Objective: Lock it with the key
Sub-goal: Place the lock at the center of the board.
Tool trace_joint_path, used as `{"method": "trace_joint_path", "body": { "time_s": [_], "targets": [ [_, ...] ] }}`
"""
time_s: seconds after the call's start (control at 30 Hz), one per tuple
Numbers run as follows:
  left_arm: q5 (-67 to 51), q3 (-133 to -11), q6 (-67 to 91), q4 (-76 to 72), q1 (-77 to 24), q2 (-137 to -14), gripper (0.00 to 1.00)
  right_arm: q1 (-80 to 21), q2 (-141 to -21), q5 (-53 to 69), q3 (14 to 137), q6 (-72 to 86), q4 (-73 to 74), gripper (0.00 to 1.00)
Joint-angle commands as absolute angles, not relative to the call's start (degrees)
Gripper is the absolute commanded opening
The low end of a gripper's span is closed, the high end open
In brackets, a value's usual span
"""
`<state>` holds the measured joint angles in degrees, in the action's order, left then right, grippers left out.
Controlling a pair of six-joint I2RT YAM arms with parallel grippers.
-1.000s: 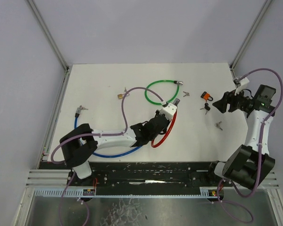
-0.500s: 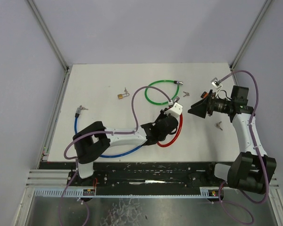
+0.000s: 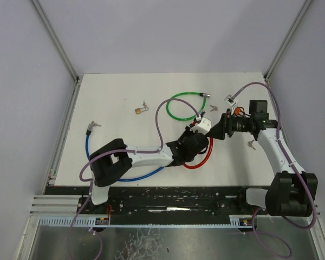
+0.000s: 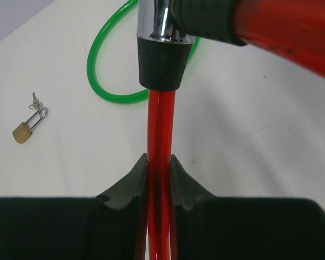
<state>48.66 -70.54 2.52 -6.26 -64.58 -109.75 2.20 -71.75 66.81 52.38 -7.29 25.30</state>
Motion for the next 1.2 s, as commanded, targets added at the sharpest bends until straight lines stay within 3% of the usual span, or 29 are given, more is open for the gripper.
{"method": "trace_joint_path", "body": {
  "time_s": [0.0,0.17,0.23,0.3,0.4,0.47,0.5,0.6,0.7,0.9,1.17],
  "targets": [
    [51.0,-72.9,3.8,-8.2,-64.9,-108.7,0.0,-0.1,-72.1,60.8,52.2,-9.1,26.9,0.7],
    [50.6,-71.3,4.7,-8.6,-64.9,-106.2,0.0,-0.4,-73.2,56.7,52.6,-8.8,27.2,0.62],
    [49.9,-69.6,4.9,-10.0,-64.9,-104.2,0.0,-0.4,-74.1,55.2,53.0,-8.9,27.8,0.53],
    [48.1,-67.7,5.4,-12.0,-64.9,-102.1,0.0,-0.4,-75.7,55.6,53.9,-9.4,28.8,0.4],
    [43.8,-65.0,6.6,-14.7,-65.0,-98.9,0.0,-0.4,-77.1,56.5,55.2,-10.8,30.4,0.11],
    [39.8,-62.5,6.5,-17.2,-64.9,-96.7,0.06,-0.4,-77.1,55.9,56.2,-11.6,31.4,0.01],
    [38.7,-61.3,6.3,-18.2,-64.9,-95.6,0.13,-0.3,-76.9,55.3,56.5,-12.1,31.7,0.0],
    [36.1,-57.6,6.5,-21.1,-64.9,-92.3,0.5,1.3,-76.1,54.4,57.3,-13.1,32.6,0.0],
    [34.9,-53.6,6.5,-23.8,-64.8,-89.1,0.7,4.5,-76.3,54.4,58.3,-16.0,35.5,0.0],
    [28.8,-43.9,5.5,-33.6,-64.7,-82.3,0.91,14.9,-79.8,53.9,62.6,-32.5,51.0,0.0],
    [18.9,-36.3,6.1,-41.1,-62.7,-78.9,0.97,29.3,-85.4,42.7,64.1,-46.0,59.6,0.0]
  ]
}}
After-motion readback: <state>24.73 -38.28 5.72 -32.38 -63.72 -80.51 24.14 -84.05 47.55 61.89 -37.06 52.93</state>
